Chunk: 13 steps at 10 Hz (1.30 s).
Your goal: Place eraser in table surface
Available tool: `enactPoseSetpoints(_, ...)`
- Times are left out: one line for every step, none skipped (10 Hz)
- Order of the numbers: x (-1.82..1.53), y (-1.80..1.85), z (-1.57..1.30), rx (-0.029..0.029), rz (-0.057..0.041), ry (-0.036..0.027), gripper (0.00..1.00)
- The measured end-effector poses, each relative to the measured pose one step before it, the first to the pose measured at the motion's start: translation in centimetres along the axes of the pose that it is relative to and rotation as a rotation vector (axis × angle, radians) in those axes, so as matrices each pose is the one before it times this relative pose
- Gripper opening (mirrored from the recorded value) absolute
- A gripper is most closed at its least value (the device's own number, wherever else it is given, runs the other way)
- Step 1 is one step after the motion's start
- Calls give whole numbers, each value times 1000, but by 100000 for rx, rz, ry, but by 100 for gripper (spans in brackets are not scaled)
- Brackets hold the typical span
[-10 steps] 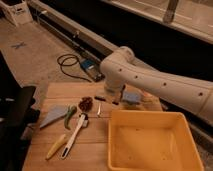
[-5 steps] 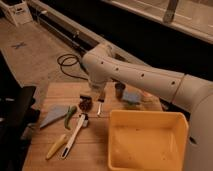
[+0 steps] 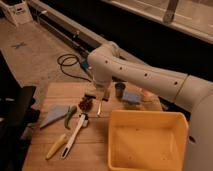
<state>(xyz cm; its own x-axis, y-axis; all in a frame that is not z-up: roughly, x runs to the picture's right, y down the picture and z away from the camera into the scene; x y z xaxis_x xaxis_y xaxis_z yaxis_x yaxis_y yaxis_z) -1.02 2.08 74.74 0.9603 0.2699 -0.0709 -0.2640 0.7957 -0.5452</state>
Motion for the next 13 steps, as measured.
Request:
enactPoseSetpoints(-144,-560,637,-620,-425,187,0)
enactPoseSetpoints(-735,-649,1002,-1214,-628,-104,0)
enactPoseSetpoints(-1367,-791,1394,-1648,-735,123,0)
enactPoseSetpoints(-1306,-559,1080,-1065,-664,-180,0)
enactPoseSetpoints(-1996,-731,1477,-894,-1208,-290,0)
enactPoseSetpoints(-1764,-615,1189,-169,-1236,-270,0)
enactPoseSetpoints(-1239,-529,768,129,-1288,-248,0)
enactPoseSetpoints(-1696,-870,904,590,-2290,-39,0)
enactPoseSetpoints(-2095,-948,938,484,-2775,-240,0)
enactPoseSetpoints(-1140,-1069,610,1250,-888,-814,0)
enactPoseSetpoints(-174,-1236,391,1919,1328,-409,0)
enactPoseSetpoints(90,-1064,290,1161,2007,-762,0)
enactPoseSetpoints(-154,-255,29,228,516,-520,0)
